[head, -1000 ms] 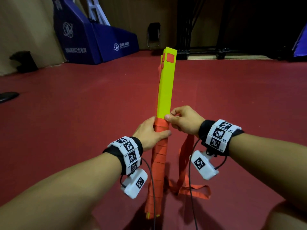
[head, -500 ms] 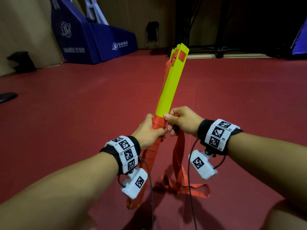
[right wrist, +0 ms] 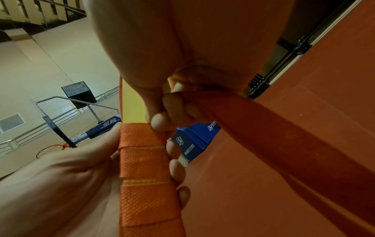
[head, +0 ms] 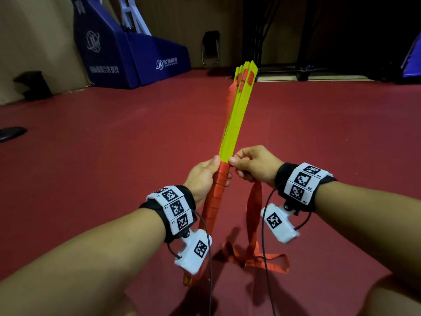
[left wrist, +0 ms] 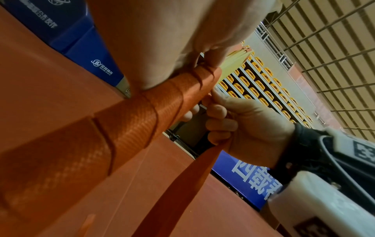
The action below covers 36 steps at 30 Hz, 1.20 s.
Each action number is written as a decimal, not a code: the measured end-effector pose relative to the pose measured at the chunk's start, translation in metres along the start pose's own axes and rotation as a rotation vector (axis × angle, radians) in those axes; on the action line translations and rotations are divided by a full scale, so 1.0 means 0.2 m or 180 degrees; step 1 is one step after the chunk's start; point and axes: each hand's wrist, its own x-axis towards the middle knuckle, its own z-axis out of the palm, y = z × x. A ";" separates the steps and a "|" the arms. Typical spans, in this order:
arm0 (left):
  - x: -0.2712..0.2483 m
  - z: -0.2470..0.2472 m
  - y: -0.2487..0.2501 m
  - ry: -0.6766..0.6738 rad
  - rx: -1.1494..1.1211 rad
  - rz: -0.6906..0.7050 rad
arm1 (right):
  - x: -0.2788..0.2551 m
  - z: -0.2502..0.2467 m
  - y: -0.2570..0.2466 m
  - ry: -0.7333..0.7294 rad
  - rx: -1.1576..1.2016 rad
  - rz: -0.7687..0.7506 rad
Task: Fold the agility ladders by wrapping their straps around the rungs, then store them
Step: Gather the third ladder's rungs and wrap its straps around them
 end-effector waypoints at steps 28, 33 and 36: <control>-0.01 0.01 0.02 -0.0108 0.0184 0.0369 | -0.04 0.00 -0.10 0.0153 -0.0028 -0.0168; -0.01 0.00 0.03 -0.0028 0.0102 0.0340 | -0.02 0.00 -0.09 0.0312 -0.0135 -0.0171; 0.00 0.00 0.03 0.0148 0.0113 0.0219 | -0.01 0.00 -0.08 0.0363 -0.0183 -0.0109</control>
